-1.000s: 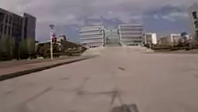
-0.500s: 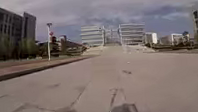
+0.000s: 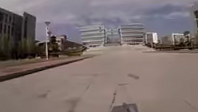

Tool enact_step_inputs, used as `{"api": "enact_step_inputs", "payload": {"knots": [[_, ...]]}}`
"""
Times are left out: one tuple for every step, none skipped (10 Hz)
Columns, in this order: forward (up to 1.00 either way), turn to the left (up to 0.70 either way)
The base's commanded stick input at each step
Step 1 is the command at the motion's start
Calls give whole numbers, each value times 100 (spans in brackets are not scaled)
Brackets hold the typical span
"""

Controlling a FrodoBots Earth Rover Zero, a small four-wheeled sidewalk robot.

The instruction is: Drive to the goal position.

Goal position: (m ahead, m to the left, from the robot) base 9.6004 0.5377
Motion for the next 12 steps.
{"api": "enact_step_inputs", "payload": {"knots": [[100, 0], [100, 0], [100, 0], [100, 0], [100, 0], [100, 0], [100, 0], [100, 0], [100, 0], [100, 0], [100, -3], [100, -22]]}}
